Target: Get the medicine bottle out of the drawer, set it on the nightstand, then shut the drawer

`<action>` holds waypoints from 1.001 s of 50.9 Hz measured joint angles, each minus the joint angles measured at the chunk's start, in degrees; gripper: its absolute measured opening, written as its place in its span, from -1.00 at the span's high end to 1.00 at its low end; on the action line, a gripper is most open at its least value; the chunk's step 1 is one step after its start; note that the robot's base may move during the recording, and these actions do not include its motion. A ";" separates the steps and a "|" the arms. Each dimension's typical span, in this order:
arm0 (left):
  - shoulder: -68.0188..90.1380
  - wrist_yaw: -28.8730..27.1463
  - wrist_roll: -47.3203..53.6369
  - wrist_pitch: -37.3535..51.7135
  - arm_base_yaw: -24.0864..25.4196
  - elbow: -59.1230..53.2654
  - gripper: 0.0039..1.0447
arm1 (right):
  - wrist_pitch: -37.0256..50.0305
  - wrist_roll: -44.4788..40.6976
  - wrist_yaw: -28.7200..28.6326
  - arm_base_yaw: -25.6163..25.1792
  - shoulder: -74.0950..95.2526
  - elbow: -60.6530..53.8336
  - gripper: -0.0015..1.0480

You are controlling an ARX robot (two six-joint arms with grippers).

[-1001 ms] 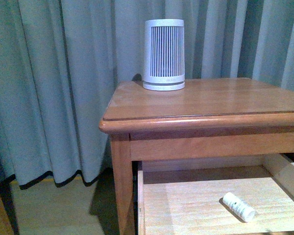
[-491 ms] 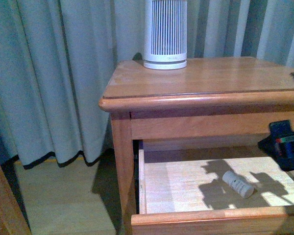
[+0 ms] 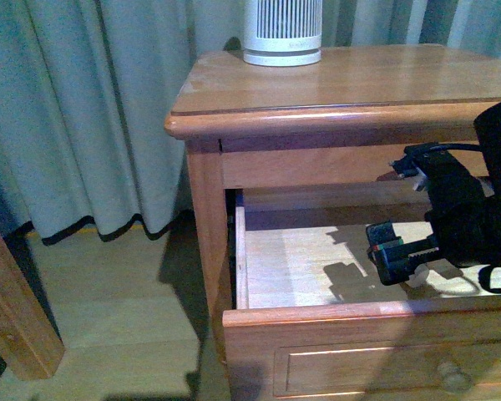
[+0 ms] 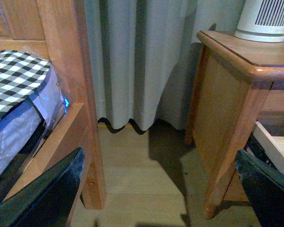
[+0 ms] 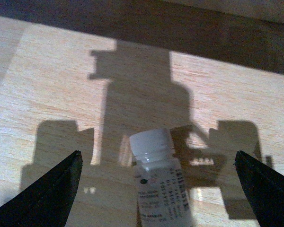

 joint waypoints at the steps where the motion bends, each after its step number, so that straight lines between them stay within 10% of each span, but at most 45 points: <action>1: 0.00 0.00 0.00 0.00 0.00 0.00 -0.88 | -0.26 0.00 -0.11 0.20 0.33 0.26 -0.87; 12: 0.00 0.00 0.00 0.00 0.00 0.00 -0.88 | -1.73 0.11 -0.72 0.85 3.15 1.88 -0.85; 33: 0.00 0.00 0.00 0.00 0.00 0.00 -0.88 | -2.03 0.83 -3.69 0.04 3.39 1.55 0.35; 51: 0.00 0.00 0.00 0.00 0.00 0.00 -0.88 | -4.59 5.11 -10.14 0.68 -14.60 -5.88 0.42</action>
